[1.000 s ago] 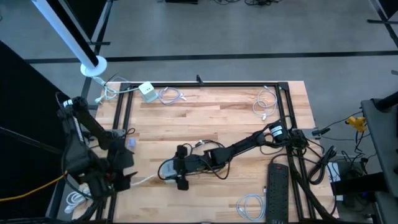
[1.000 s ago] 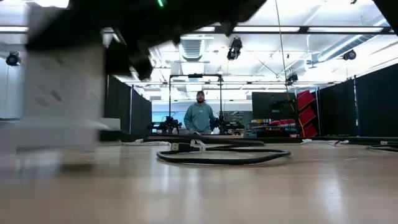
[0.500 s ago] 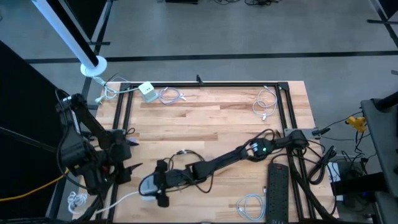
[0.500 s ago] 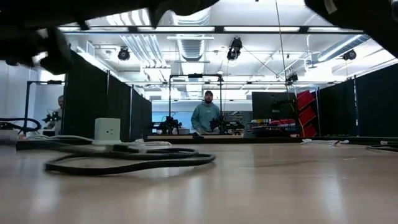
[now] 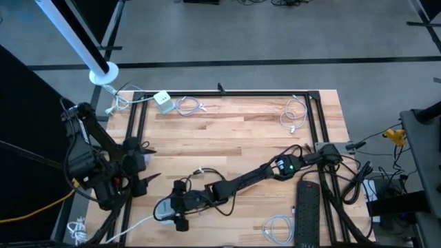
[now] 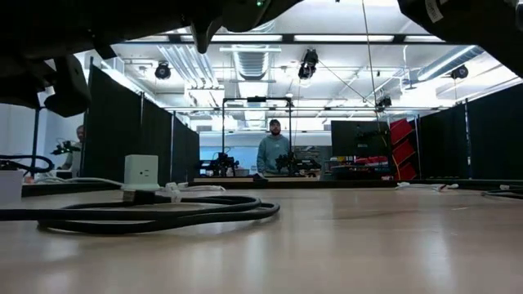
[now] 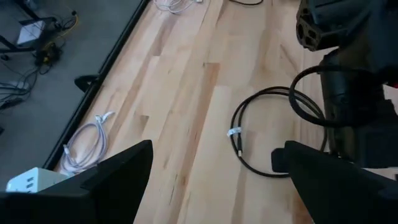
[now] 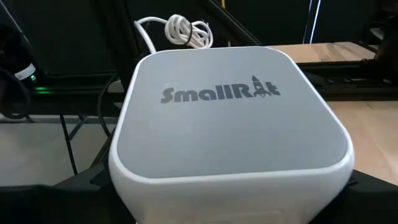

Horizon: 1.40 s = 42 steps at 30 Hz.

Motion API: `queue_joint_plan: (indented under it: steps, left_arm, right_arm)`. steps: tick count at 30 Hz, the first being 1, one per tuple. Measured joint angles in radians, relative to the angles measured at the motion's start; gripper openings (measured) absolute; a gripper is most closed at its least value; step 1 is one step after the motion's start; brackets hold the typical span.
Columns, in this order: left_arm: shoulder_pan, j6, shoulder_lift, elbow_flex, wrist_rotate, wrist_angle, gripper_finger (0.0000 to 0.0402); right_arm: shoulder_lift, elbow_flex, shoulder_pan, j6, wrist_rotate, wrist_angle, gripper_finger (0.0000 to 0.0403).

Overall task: Insert USB
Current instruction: Insert the left black USB cable into the white outlet extension, then insert the bottom white USB cable into the black outlet extension

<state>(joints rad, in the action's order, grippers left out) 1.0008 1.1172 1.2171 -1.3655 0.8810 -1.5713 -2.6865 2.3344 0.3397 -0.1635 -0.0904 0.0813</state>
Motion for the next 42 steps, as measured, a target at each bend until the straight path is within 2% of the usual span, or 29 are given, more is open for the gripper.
queue_joint_plan:
  steps: [14, 17, 19, 26, 35, 42]
  left_arm:
    - [-0.008, 0.017, 0.0, 0.0, 0.0, 0.0, 0.035]
    - [-0.008, 0.019, 0.0, 0.0, -0.009, 0.0, 0.035]
    - [-0.008, 0.023, 0.0, 0.0, -0.009, 0.0, 0.035]
    - [-0.008, 0.053, 0.002, 0.0, -0.019, 0.0, 0.035]
    - [-0.008, 0.055, 0.005, 0.001, -0.046, 0.003, 0.035]
    - [-0.008, 0.078, 0.005, 0.001, -0.046, 0.022, 0.035]
  right_arm:
    - [0.006, 0.001, 0.006, 0.043, 0.014, -0.021, 0.0297]
    - [0.022, 0.0, 0.01, 0.069, 0.027, -0.039, 0.0358]
    - [0.04, 0.0, 0.012, 0.073, 0.023, -0.044, 0.0383]
    - [0.069, -0.001, 0.011, 0.165, 0.015, -0.096, 0.0358]
    - [0.249, 0.0, 0.001, 0.228, 0.012, -0.432, 0.0358]
    - [0.412, 0.0, -0.003, 0.17, -0.039, -0.833, 0.0359]
